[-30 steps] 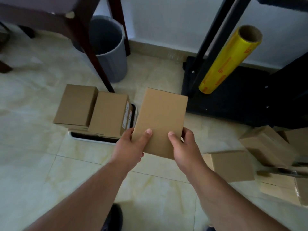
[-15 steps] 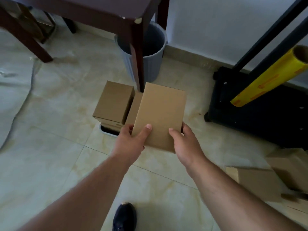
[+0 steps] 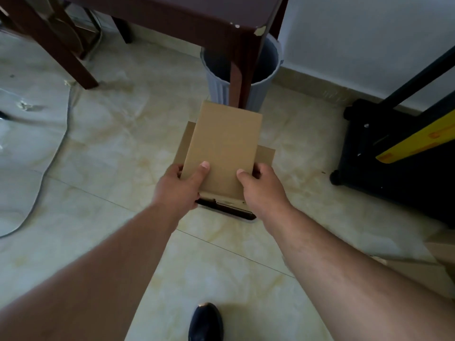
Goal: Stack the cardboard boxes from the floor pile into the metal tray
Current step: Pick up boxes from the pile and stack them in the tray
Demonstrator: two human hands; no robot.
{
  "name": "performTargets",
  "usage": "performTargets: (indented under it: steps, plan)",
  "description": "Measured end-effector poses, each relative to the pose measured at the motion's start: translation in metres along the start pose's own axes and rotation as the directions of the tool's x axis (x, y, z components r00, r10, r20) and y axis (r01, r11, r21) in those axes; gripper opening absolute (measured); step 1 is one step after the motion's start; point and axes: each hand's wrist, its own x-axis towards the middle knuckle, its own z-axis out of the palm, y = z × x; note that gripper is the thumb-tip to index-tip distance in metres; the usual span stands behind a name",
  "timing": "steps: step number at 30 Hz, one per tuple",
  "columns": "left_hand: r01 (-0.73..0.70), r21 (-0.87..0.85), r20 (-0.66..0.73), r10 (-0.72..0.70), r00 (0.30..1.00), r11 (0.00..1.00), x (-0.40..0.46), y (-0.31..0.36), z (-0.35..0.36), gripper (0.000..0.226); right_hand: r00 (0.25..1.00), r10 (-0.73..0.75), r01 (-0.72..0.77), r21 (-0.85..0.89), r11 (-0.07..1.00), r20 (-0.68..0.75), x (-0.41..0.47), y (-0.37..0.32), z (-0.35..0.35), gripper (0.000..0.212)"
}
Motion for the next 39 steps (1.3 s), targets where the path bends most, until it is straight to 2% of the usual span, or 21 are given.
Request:
performTargets:
  steps: [10, 14, 18, 22, 27, 31, 36, 39]
  plan:
    - [0.013, 0.013, 0.002, -0.013, 1.0, 1.0, 0.076, 0.007, -0.037, 0.065, 0.998, -0.029, 0.033, -0.068, 0.997, 0.063, 0.053, -0.031, 0.053, 0.03]
    - [0.031, 0.01, 0.013, -0.031, 0.999, 0.999, 0.087, 0.0, -0.04, 0.063, 0.997, -0.001, 0.006, -0.063, 0.998, 0.072, 0.06, -0.026, 0.062, 0.031]
    - [0.033, 0.032, 0.02, -0.034, 0.999, 0.999, 0.095, -0.006, -0.042, 0.048, 0.997, 0.006, -0.002, -0.05, 0.999, 0.082, 0.065, -0.016, 0.07, 0.031]
    - [0.04, 0.05, 0.025, -0.041, 0.999, 0.998, 0.099, -0.008, -0.043, 0.044, 0.996, 0.01, -0.006, -0.042, 0.999, 0.091, 0.068, -0.01, 0.074, 0.03]
    - [0.04, 0.072, 0.03, -0.042, 0.999, 0.997, 0.102, -0.011, -0.042, 0.055, 0.997, 0.023, -0.019, -0.051, 0.999, 0.077, 0.072, -0.003, 0.078, 0.032]
    - [0.04, 0.073, 0.016, -0.041, 0.999, 0.996, 0.104, -0.013, -0.041, 0.051, 0.995, 0.025, -0.021, -0.048, 0.999, 0.096, 0.071, -0.002, 0.077, 0.034]
    - [0.058, 0.088, -0.023, -0.056, 0.998, 0.994, 0.106, -0.014, -0.042, 0.07, 0.994, 0.029, -0.023, -0.051, 0.998, 0.103, 0.069, -0.004, 0.076, 0.034]
    - [0.06, 0.105, -0.043, -0.056, 0.998, 0.993, 0.106, -0.014, -0.042, 0.07, 0.993, 0.023, -0.016, -0.061, 0.998, 0.116, 0.068, -0.005, 0.075, 0.033]
